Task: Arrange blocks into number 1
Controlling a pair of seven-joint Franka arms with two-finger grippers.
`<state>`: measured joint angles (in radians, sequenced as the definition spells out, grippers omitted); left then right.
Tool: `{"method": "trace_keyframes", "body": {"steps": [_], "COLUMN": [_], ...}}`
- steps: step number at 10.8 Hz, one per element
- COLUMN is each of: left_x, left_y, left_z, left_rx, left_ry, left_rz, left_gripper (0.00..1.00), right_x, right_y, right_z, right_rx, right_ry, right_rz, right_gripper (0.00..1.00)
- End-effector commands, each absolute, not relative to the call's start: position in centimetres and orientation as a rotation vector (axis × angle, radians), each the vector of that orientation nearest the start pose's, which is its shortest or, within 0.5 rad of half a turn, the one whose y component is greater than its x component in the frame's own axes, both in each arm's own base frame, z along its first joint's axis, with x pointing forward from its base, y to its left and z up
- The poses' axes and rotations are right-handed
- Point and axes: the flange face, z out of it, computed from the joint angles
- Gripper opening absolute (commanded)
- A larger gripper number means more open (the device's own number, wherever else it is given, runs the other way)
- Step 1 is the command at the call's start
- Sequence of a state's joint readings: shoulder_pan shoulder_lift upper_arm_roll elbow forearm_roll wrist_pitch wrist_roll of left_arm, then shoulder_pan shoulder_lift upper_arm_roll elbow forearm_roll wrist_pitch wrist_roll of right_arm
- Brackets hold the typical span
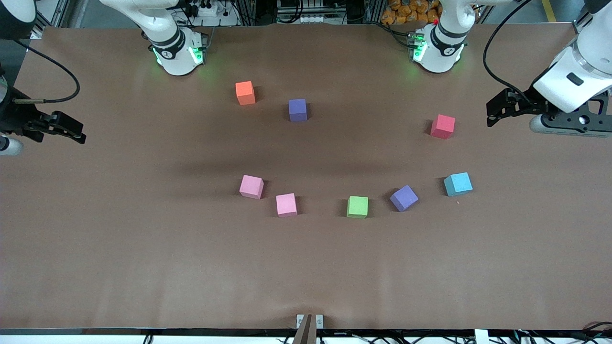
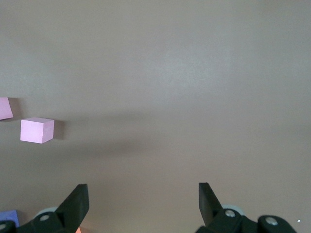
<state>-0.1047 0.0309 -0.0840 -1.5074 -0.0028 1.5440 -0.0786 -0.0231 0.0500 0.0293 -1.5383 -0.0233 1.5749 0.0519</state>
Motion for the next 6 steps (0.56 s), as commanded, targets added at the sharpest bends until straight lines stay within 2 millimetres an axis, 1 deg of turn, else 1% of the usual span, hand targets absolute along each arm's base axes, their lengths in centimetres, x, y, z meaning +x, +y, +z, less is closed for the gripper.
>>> {"method": "trace_keyframes", "body": {"steps": [1,2,3,4,5,6], "left_x": [54.9,54.9,54.9,54.9,55.0,54.6], "left_y": [-11.1,-11.1,-11.3,-12.3,-14.0,-15.9], "left_z": [64.0,64.0,63.9,63.5,62.5,61.1], "left_rx": [-3.161,-3.161,-3.16,-3.154,-3.144,-3.137], "left_ry": [0.181,0.181,0.186,0.212,0.234,0.198], "left_rz": [0.01,0.008,0.01,0.021,0.051,0.101], "left_gripper": [1.0,1.0,1.0,1.0,1.0,1.0], "right_x": [57.1,57.1,57.1,57.1,57.1,57.1], "right_y": [-0.1,0.2,0.0,0.1,0.1,0.2], "right_z": [61.6,61.5,61.5,61.5,61.5,61.5], "right_rx": [-3.179,-3.179,-3.179,-3.179,-3.177,-3.177], "right_ry": [0.063,0.058,0.061,0.058,0.058,0.061], "right_rz": [0.013,0.013,0.013,0.013,0.01,0.013], "right_gripper": [1.0,1.0,1.0,1.0,1.0,1.0]}}
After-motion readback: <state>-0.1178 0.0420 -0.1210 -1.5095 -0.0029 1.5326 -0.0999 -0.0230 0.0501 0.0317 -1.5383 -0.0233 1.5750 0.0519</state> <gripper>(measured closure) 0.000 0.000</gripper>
